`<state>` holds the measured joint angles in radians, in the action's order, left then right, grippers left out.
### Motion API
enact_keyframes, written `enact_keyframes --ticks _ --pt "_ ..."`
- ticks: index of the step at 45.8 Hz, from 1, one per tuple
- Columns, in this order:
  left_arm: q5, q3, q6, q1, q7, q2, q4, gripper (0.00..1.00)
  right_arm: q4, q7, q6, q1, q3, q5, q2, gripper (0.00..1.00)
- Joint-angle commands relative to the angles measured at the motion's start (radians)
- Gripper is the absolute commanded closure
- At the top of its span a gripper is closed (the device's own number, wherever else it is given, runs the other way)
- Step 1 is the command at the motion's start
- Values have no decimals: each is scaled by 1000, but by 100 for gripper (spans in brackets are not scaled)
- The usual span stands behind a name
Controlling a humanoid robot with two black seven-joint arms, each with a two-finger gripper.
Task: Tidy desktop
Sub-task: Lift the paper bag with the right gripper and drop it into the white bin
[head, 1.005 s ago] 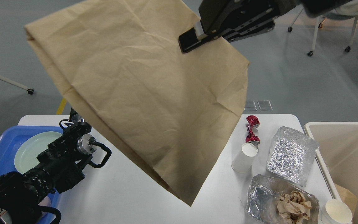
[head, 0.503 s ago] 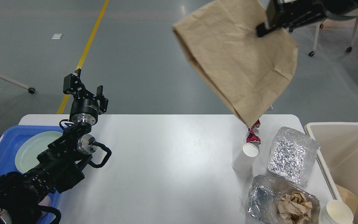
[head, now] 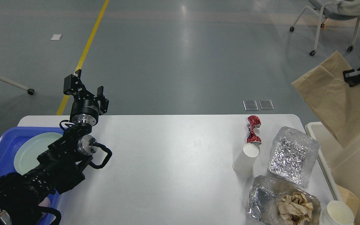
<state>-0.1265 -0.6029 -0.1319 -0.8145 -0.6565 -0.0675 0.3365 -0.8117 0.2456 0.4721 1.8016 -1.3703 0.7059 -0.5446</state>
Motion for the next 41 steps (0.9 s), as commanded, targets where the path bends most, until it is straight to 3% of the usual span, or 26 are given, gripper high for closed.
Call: enact_keyframes --ticks 1,8,10,11,17,31,41 --pt "-1 0 0 0 0 0 -1 0 69 -2 -50 -108 -90 -9 28 100" --pt "-1 0 0 0 0 0 -1 0 153 0 -75 -252 -101 -14 40 100" --pt "-1 0 0 0 0 0 -1 0 169 0 -76 -281 -102 -14 43 93" --pt "1 0 0 0 0 0 -1 0 175 0 -76 -294 -102 -14 45 83" --pt "-1 0 0 0 0 0 1 0 187 -2 -76 -327 -107 -14 57 2" --pt "-1 0 0 0 0 0 -1 0 180 9 -69 -285 -78 -65 52 0" --pt "-1 0 0 0 0 0 -1 0 -13 20 14 -12 16 -112 58 0"
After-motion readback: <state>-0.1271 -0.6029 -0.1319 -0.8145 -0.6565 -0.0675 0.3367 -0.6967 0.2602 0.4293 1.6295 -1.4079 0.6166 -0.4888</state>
